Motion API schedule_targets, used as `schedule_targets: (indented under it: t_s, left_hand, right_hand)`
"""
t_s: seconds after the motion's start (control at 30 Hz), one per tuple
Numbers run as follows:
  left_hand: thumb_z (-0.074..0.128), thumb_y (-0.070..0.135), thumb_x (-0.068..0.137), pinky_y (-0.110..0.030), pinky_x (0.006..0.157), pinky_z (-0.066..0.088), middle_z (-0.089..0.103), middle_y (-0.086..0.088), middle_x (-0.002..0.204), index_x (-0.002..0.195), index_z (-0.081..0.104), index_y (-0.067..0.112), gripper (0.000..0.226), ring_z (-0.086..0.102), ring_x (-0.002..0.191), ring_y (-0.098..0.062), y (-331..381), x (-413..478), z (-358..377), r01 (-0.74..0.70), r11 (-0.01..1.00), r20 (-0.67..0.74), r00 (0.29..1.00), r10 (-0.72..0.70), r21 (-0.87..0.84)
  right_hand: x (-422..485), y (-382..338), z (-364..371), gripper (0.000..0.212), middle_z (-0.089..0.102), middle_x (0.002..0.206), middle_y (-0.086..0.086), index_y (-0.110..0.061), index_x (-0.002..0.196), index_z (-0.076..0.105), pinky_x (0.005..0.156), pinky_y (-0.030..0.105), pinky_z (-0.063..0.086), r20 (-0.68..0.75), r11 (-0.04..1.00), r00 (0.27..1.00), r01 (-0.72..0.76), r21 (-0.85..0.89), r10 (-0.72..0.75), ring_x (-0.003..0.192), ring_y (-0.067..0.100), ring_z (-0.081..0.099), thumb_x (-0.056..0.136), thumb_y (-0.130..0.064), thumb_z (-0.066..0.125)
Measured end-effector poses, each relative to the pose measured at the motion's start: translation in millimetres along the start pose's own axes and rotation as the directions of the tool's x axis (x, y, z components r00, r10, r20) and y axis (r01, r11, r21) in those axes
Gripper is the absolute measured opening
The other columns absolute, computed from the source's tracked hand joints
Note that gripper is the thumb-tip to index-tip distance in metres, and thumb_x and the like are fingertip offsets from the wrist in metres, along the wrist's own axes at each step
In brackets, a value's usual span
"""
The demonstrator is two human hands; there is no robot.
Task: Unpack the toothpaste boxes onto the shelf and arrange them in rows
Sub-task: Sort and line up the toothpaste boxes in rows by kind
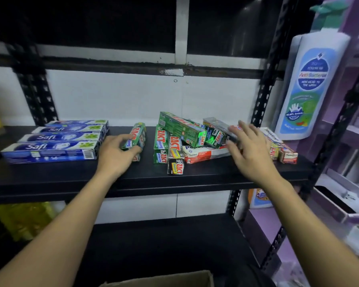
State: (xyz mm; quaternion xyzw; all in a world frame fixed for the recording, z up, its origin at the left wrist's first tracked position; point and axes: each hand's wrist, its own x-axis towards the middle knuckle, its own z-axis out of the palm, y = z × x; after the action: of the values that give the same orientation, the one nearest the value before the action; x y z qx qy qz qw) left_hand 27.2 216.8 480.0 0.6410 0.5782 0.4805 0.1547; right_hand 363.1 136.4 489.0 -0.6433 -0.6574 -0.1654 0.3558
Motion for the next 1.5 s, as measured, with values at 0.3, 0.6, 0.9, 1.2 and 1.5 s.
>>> schedule_targets:
  t_s: [0.3,0.6,0.9,1.2,1.5]
  left_hand:
    - [0.068,0.046,0.081,-0.030,0.082,0.051,0.067,0.009,0.104,0.111,0.067,0.025,0.036,0.064,0.091,-0.012,-16,-20,-28,-0.020,0.994,-0.088,0.996,0.030,0.109]
    - [0.077,0.049,0.071,-0.033,0.089,0.050,0.063,0.008,0.119,0.125,0.058,0.022,0.064,0.060,0.107,-0.011,-19,-24,-31,-0.127,0.956,0.018,0.992,0.127,0.264]
    - [0.041,0.077,0.084,-0.046,0.111,0.034,0.054,-0.001,0.142,0.143,0.045,0.023,0.080,0.045,0.133,-0.021,-49,5,-95,-0.266,0.838,0.031,0.957,0.287,0.477]
    - [0.016,0.073,0.090,-0.045,0.121,0.011,0.036,0.006,0.158,0.150,0.038,0.032,0.076,0.024,0.149,-0.018,-112,57,-117,-0.126,0.748,0.086,0.992,0.093,0.651]
    - [0.016,0.069,0.096,-0.044,0.120,0.012,0.032,0.012,0.158,0.147,0.042,0.038,0.066,0.023,0.148,-0.011,-116,61,-114,-0.124,0.712,0.124,0.991,0.052,0.691]
  right_hand:
    - [-7,-114,28,0.040,0.053,0.142,-0.008,-0.030,0.127,0.060,0.109,0.043,0.026,0.043,0.914,0.930,0.348,0.210,-0.364,0.140,0.022,0.037,0.095,-0.049,0.045]
    - [30,-149,38,0.037,0.068,0.114,-0.004,-0.035,0.123,0.060,0.104,0.045,0.039,0.403,0.942,0.852,0.305,0.139,-0.335,0.120,0.024,0.054,0.090,-0.050,0.057]
    - [89,-205,92,0.059,0.031,0.158,-0.003,-0.037,0.151,0.032,0.117,0.039,0.027,0.672,0.879,0.607,0.453,0.146,-0.425,0.143,0.025,0.032,0.097,-0.039,0.056]
    - [115,-234,151,0.046,0.050,0.142,0.013,-0.020,0.144,0.041,0.098,0.045,0.047,0.677,0.916,0.701,0.389,-0.101,-0.223,0.125,0.035,0.049,0.098,-0.021,0.042]
    - [139,-251,208,0.032,0.058,0.126,0.012,-0.016,0.121,0.055,0.093,0.044,0.044,0.569,0.989,0.822,0.065,-0.130,0.021,0.118,0.038,0.051,0.090,-0.020,0.049]
